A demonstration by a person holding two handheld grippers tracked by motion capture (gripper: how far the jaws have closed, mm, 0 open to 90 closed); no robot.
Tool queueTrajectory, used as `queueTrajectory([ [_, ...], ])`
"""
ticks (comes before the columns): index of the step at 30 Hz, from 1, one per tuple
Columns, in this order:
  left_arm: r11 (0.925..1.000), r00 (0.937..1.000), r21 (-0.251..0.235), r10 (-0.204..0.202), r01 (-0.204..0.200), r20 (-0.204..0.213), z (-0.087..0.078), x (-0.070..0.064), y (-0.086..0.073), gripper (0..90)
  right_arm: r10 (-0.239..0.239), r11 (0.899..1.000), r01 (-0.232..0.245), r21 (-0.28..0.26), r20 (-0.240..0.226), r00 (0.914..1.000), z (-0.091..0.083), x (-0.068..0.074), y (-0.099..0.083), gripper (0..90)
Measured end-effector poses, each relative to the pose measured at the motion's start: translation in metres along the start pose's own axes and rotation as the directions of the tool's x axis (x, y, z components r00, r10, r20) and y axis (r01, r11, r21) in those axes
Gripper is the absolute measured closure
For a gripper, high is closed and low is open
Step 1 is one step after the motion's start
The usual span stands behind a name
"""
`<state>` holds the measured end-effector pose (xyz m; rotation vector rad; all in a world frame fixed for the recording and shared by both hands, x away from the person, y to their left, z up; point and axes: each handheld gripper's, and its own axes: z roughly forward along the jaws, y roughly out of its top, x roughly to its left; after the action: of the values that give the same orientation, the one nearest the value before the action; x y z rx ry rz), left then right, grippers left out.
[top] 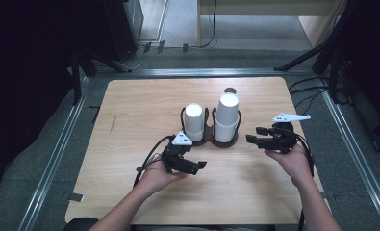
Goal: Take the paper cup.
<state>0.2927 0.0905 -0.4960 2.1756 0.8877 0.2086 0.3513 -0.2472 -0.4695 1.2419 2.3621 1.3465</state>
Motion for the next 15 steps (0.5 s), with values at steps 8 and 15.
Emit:
queueTrajectory([
  [8, 0.9970, 0.9969, -0.016, -0.075, 0.075, 0.023, 0.0007, 0.0027, 0.0041, 42.8, 0.002, 1.000, -0.001, -0.012, 0.017, 0.9998, -0.0072, -0.0031, -0.0019, 38.9],
  [15, 0.9985, 0.9987, -0.019, -0.051, 0.051, 0.007, 0.0014, 0.0038, 0.0035, 44.1, -0.003, 1.000, 0.004, -0.009, 0.014, 0.9999, -0.0065, -0.0042, -0.0026, 38.3],
])
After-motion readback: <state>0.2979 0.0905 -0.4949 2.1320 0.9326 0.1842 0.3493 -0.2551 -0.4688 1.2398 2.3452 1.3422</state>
